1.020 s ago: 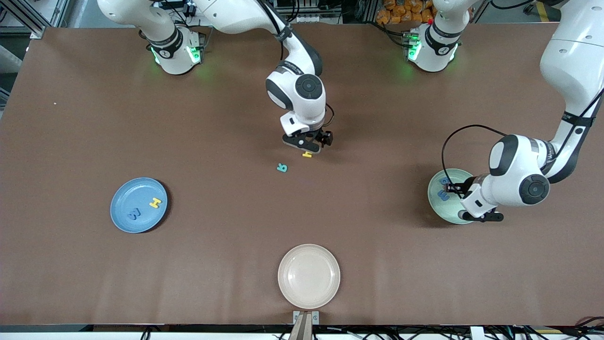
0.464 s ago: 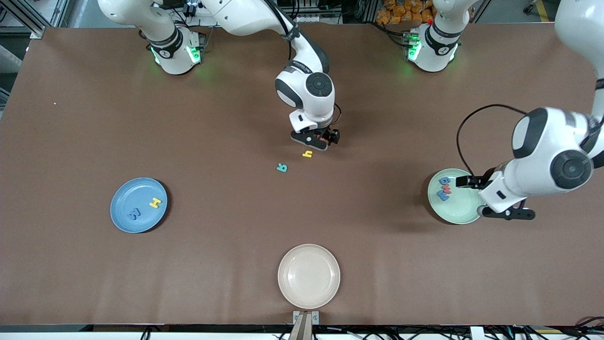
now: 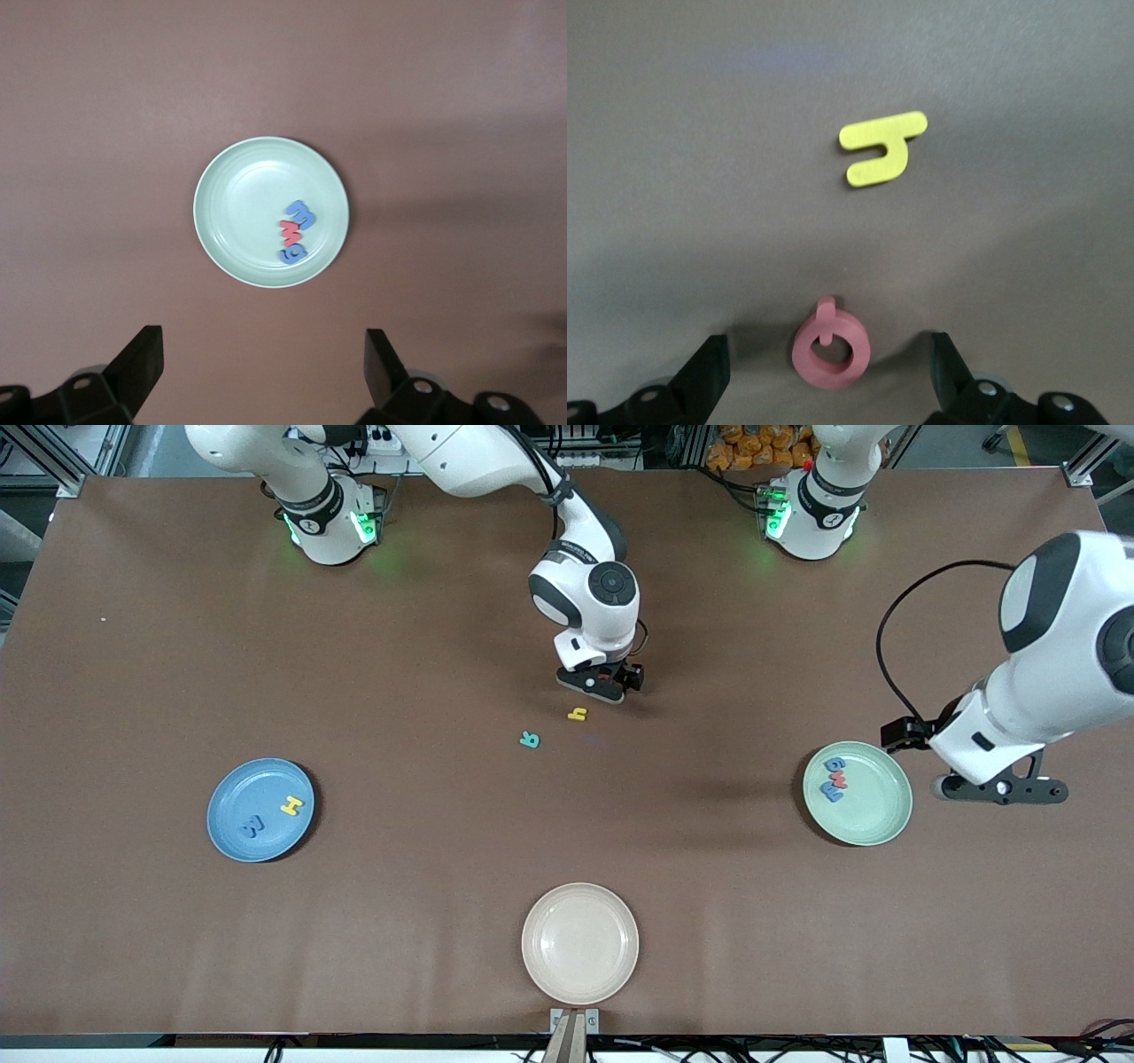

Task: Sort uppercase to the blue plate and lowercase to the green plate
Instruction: 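Grasp the pink Q with the right gripper while the left gripper returns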

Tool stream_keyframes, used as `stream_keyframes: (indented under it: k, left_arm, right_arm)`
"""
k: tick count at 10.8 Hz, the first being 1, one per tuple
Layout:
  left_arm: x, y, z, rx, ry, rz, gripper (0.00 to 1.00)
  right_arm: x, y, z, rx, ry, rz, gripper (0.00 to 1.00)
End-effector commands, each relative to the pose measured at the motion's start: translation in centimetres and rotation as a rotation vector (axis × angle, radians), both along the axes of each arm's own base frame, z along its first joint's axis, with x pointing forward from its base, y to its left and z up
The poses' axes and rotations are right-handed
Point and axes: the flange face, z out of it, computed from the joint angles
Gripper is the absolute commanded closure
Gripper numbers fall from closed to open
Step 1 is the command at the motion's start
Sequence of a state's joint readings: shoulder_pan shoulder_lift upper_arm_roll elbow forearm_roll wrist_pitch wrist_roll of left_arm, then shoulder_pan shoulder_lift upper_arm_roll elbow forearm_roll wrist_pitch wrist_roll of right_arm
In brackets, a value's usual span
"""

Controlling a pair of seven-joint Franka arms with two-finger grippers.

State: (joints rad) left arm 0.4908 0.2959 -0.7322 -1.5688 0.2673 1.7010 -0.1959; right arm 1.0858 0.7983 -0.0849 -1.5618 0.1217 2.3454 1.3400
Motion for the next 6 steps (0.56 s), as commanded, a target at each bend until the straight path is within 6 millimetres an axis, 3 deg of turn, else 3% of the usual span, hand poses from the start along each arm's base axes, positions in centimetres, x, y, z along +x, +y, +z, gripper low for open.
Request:
stream_keyframes:
  k: [1, 2, 3, 4, 6]
  left_arm:
    - [-2.3, -1.1, 4.5, -0.007, -0.042, -0.008, 0.0]
    - [-2.5, -1.3, 5.0, 0.0, -0.051, -0.012, 0.0]
    - [-2.6, -1.3, 5.1, 0.003, -0.051, -0.012, 0.0]
    - [-2.5, -1.3, 5.1, 0.002, -0.052, -0.012, 0.0]
    - [-2.8, -2.6, 5.2, -0.002, -0.054, -0.034, 0.0]
  right_arm:
    - [0.2, 0.6, 0.1, 0.014, -0.004, -0.023, 0.0]
    - [0.2, 0.6, 0.1, 0.012, -0.004, -0.027, 0.0]
    - [0.2, 0.7, 0.2, 0.012, -0.007, -0.022, 0.35]
    - [0.2, 0.7, 0.2, 0.012, -0.01, -0.02, 0.95]
    - [0.2, 0.7, 0.2, 0.011, -0.014, -0.013, 1.0]
